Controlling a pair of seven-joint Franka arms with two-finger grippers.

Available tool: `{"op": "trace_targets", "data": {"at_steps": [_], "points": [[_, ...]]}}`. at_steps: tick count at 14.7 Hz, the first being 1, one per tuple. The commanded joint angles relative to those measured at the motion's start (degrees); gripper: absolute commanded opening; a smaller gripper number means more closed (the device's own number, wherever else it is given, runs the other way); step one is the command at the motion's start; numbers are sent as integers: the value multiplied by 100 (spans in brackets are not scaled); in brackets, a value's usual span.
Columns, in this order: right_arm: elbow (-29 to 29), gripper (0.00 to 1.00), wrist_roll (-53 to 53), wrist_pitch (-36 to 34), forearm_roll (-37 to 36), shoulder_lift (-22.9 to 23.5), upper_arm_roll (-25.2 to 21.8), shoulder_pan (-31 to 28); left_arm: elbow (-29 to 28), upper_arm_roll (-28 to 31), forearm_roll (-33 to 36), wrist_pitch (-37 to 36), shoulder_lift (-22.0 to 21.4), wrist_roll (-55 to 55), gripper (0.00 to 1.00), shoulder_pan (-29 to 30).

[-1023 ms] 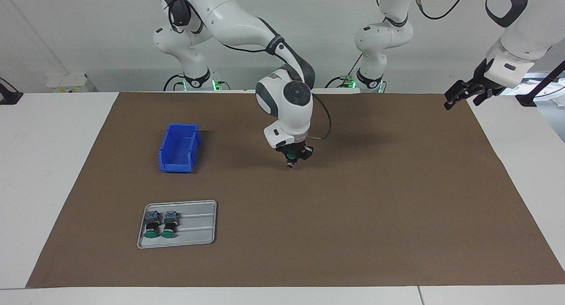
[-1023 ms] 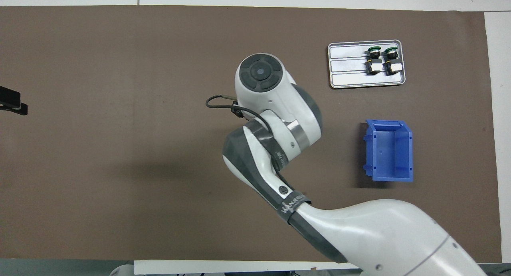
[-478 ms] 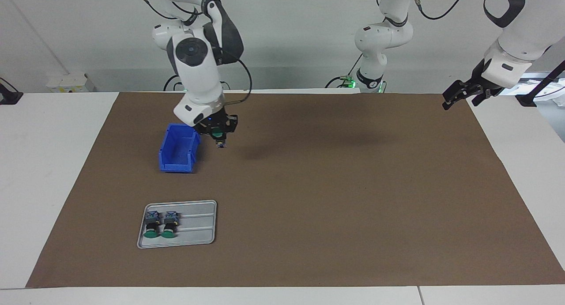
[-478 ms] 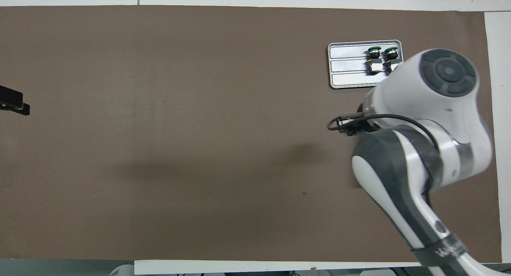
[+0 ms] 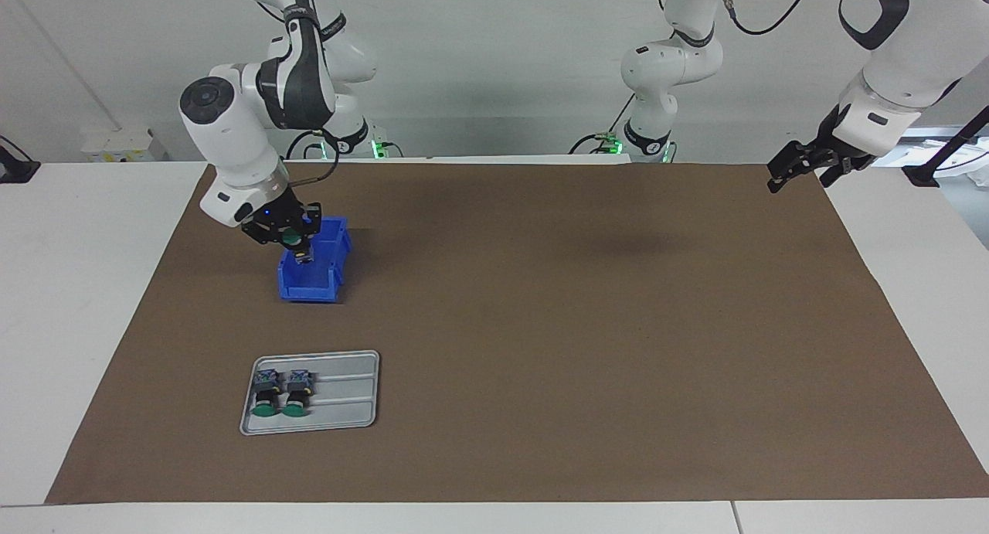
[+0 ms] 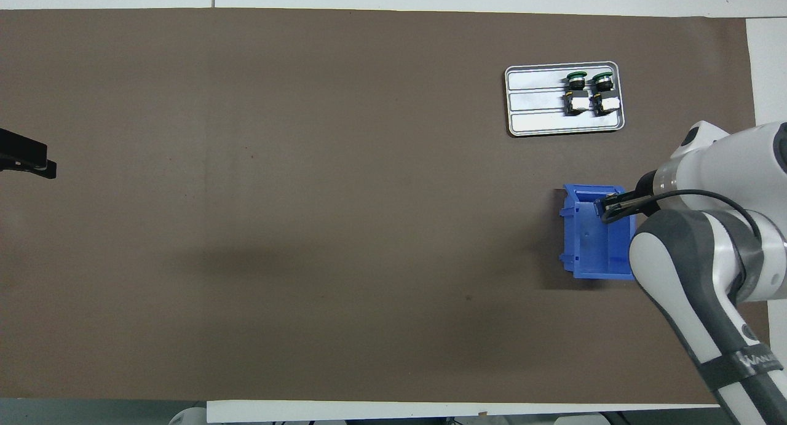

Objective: Place and press button with both arms
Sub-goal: 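Carry the part with the right gripper over the blue bin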

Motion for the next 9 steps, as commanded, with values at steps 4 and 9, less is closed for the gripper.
{"op": "trace_targets", "data": {"at_steps": [4,9], "points": [[-371,0,-41,420,-153,52,67,-141,-92,-15,72,41,-81,85,100,-37],[-389,0,29,578,-293,394,67,-123,-101,3,90,-20,-90,297,100,-28]]}}
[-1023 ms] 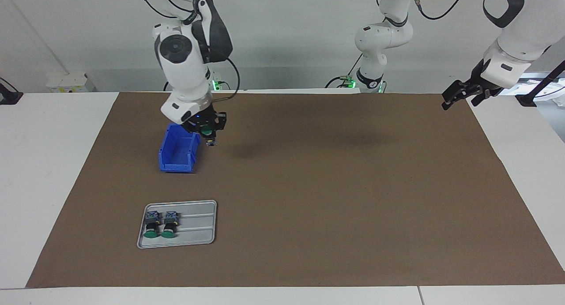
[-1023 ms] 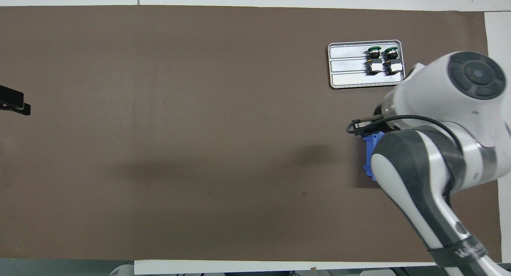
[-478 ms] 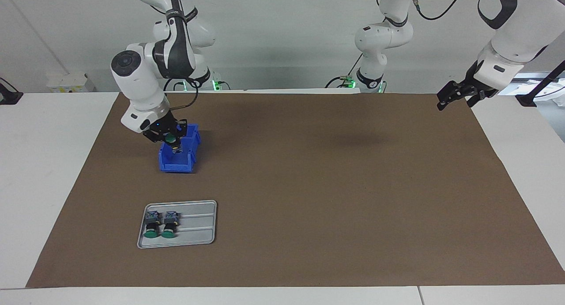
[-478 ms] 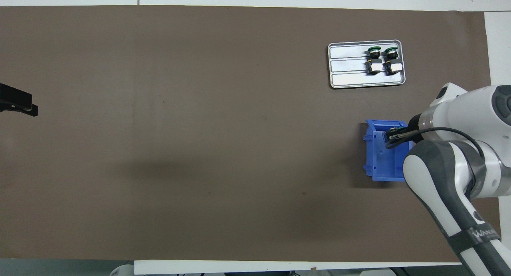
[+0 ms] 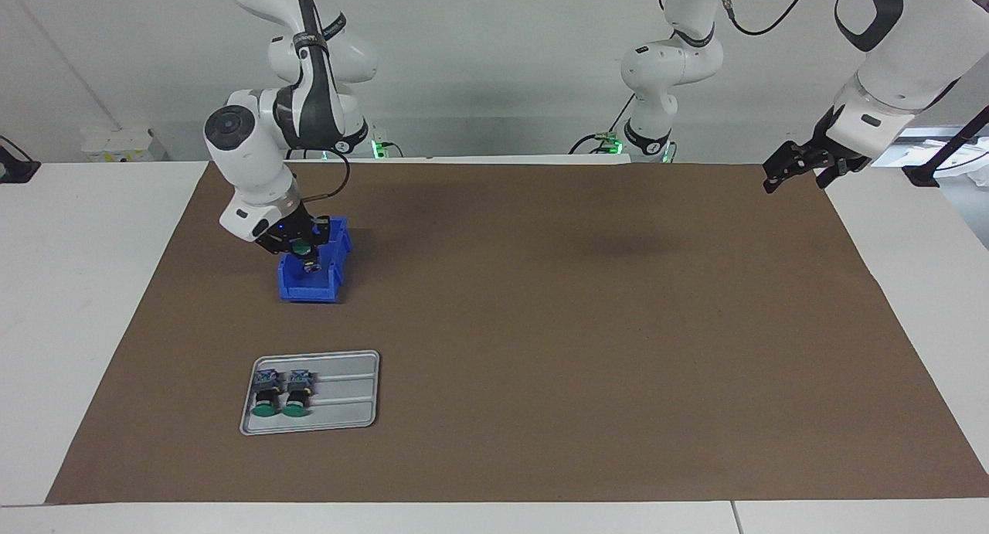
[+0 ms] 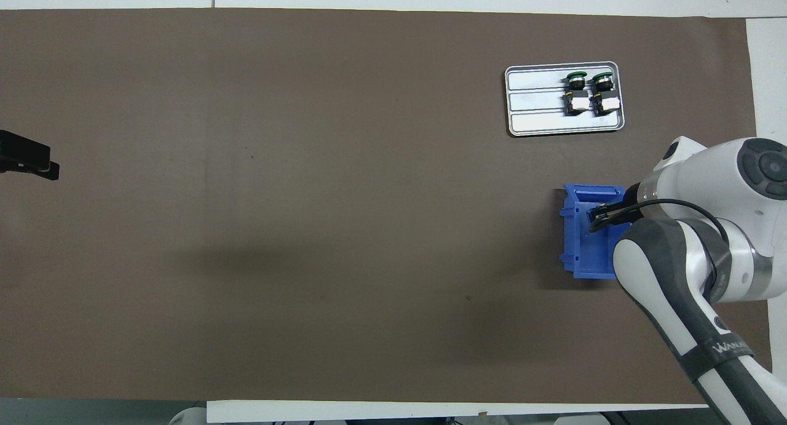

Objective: Place and press button with both arms
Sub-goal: 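Carry the part with the right gripper over the blue bin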

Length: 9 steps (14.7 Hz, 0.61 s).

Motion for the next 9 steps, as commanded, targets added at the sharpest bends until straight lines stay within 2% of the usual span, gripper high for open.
{"op": "trace_targets", "data": {"at_steps": [1,4,9], "points": [[-54,0,168,203,-212,196,54,-66,-126,16,89,-20,-90,138,100,-6],[-63,1,617,212,-300,249,62,13,-161,8,89,-29,-134,138,100,3],[-379,4,618,607,-300,205,62,40,-153,16,89,-64,-134,138,100,38]]}}
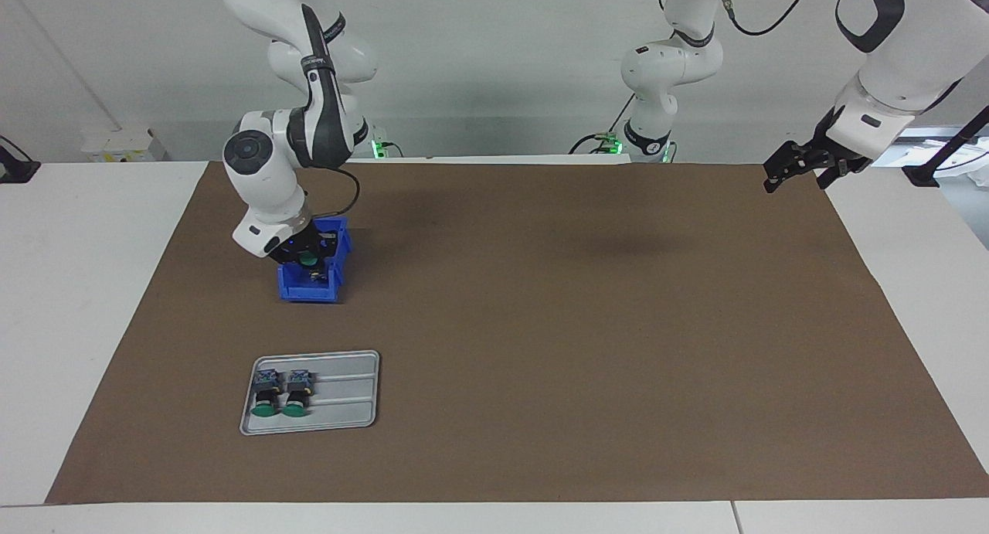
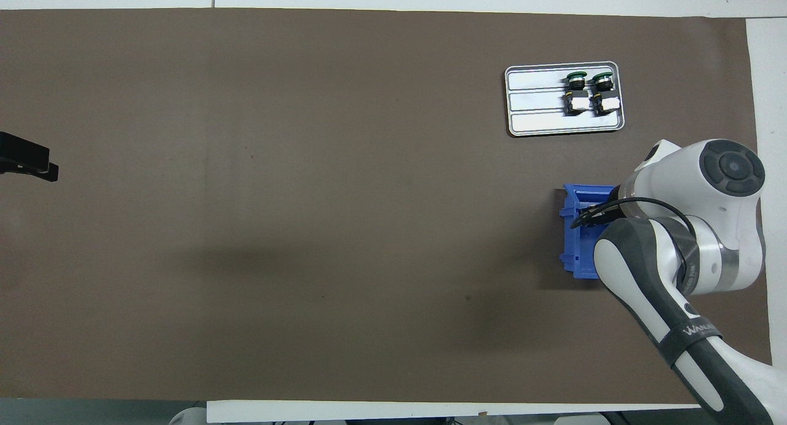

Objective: Place and press button with both arms
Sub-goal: 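Lower the part into the blue bin and open the right gripper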

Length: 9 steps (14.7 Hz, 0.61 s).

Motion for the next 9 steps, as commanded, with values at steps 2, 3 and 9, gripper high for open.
{"op": "trace_targets", "data": {"at_steps": [2,3,9], "points": [[-296,4,127,263,-108,-121,21,-27,-137,14,89,-47,-134,71,100,-25],[-305,5,127,263,-108,-121,21,-44,-137,14,89,-47,-134,45,100,-25],[-305,34,136,255,-108,-68,21,-53,-128,14,89,6,-125,27,100,-43]]}}
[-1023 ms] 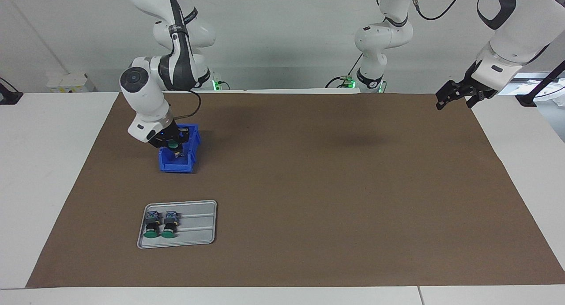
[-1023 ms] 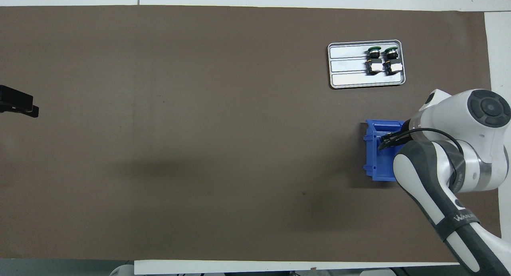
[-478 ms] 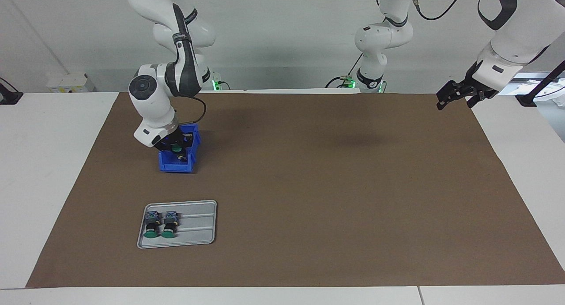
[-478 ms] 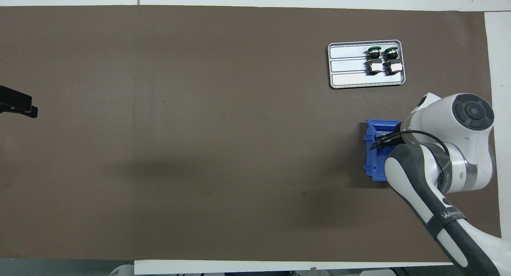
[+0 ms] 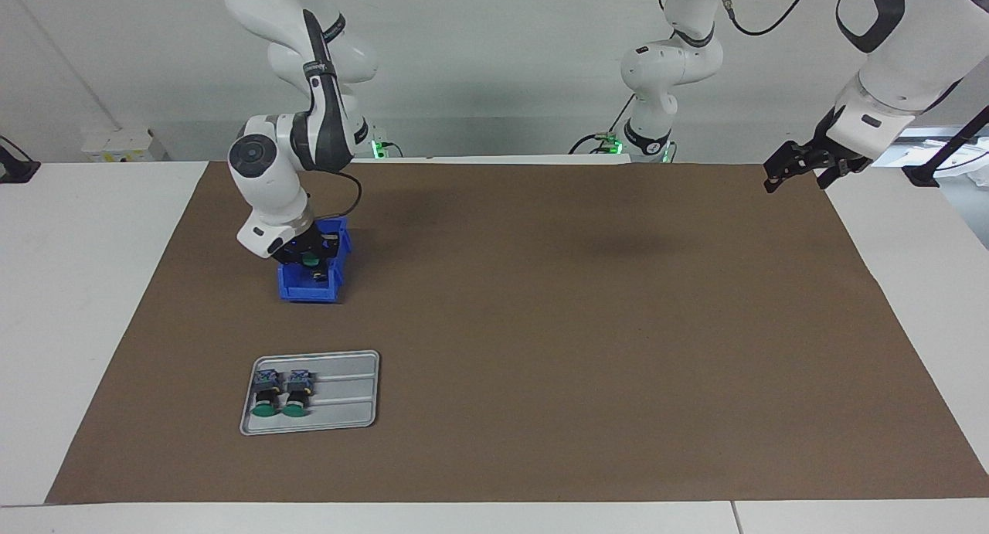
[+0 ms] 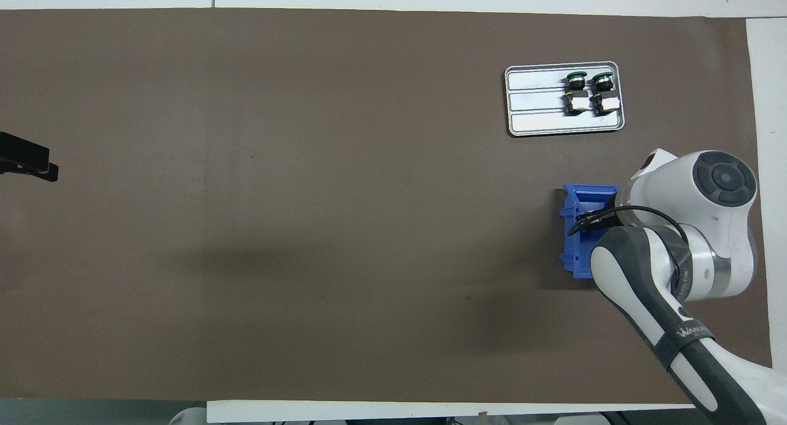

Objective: Place and press button with both arms
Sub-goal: 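Lower the part into the blue bin and open the right gripper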

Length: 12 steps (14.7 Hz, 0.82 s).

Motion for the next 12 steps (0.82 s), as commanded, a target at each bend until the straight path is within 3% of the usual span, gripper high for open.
{"op": "trace_targets", "data": {"at_steps": [1,3,9,12], "points": [[-97,39,129,76,-107,-68,27,-36,-128,15,89,8,-125,26,100,-20],[-62,48,129,41,-107,-59,27,-36,-128,23,89,8,-125,26,100,24],[88,50,129,-152,-107,-102,27,-28,-128,32,89,-1,-125,26,100,24],[351,56,129,-608,-107,-173,27,-10,-128,32,89,8,-125,26,100,15]]}}
